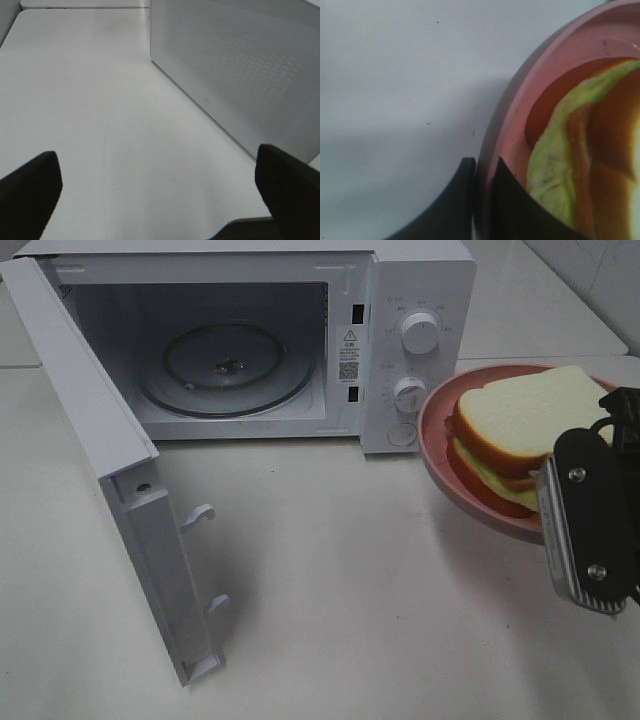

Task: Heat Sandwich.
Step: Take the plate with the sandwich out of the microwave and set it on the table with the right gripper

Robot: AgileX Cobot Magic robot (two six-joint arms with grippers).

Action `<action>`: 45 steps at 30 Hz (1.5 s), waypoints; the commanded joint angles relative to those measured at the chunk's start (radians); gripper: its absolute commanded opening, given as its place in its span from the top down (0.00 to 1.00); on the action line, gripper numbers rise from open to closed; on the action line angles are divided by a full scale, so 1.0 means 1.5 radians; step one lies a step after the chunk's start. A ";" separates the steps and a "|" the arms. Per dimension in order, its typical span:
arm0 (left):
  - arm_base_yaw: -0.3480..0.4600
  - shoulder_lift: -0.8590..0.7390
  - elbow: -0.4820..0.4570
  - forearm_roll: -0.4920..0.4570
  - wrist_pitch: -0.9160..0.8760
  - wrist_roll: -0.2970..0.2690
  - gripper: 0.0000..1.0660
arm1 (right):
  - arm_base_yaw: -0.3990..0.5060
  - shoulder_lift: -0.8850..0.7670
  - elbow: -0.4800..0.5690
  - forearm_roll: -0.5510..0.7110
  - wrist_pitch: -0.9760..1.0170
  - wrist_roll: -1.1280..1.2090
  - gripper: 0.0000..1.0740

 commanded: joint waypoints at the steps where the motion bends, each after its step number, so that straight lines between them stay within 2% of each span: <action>1: 0.001 -0.004 0.000 -0.002 -0.007 -0.004 0.08 | 0.000 -0.006 -0.002 -0.059 0.000 0.081 1.00; 3: 0.001 -0.004 0.000 -0.002 -0.007 -0.004 0.08 | 0.000 -0.006 -0.002 -0.093 0.005 0.142 0.99; 12: 0.001 -0.004 0.000 -0.002 -0.007 -0.004 0.08 | 0.000 -0.006 -0.002 -0.145 0.035 0.249 0.99; 29: 0.001 -0.004 0.000 -0.002 -0.007 -0.004 0.08 | 0.000 -0.004 -0.002 -0.276 0.140 0.571 0.99; 45: 0.001 -0.004 0.000 -0.002 -0.007 -0.004 0.08 | 0.000 -0.004 -0.002 -0.295 0.143 0.693 0.99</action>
